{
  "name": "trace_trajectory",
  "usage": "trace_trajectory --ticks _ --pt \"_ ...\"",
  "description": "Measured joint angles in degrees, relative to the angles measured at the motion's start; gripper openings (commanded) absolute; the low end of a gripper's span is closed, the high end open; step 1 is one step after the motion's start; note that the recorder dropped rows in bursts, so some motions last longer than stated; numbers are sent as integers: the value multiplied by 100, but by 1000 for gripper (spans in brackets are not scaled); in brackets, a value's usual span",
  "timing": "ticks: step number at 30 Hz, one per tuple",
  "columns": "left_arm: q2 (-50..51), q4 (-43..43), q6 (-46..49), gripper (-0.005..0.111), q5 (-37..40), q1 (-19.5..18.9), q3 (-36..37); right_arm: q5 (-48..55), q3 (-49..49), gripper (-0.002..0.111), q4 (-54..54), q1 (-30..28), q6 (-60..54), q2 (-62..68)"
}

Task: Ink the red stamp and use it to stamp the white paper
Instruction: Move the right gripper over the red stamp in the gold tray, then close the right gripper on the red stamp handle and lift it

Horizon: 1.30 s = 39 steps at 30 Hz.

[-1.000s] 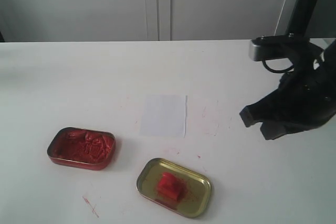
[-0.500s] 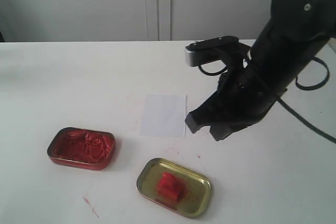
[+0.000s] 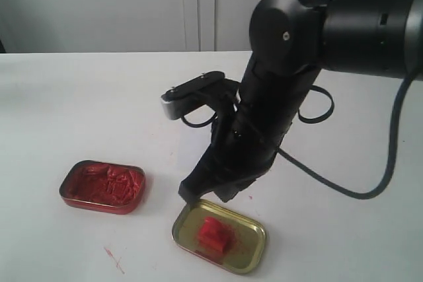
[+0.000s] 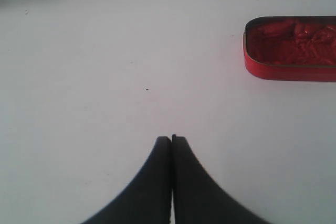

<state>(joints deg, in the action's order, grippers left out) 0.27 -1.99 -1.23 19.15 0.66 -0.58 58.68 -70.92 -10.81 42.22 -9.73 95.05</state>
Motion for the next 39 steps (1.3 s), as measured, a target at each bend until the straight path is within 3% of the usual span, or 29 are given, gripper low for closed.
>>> trace_trajectory --ticks 11,22,39 --pt "0 0 0 0 0 0 0 43 -145 1 282 515 -825 359" --pt "0 0 0 0 0 0 0 -100 -145 32 1081 740 -947 625" --pt "0 0 0 0 0 0 0 -509 -145 40 1148 740 -570 1046"
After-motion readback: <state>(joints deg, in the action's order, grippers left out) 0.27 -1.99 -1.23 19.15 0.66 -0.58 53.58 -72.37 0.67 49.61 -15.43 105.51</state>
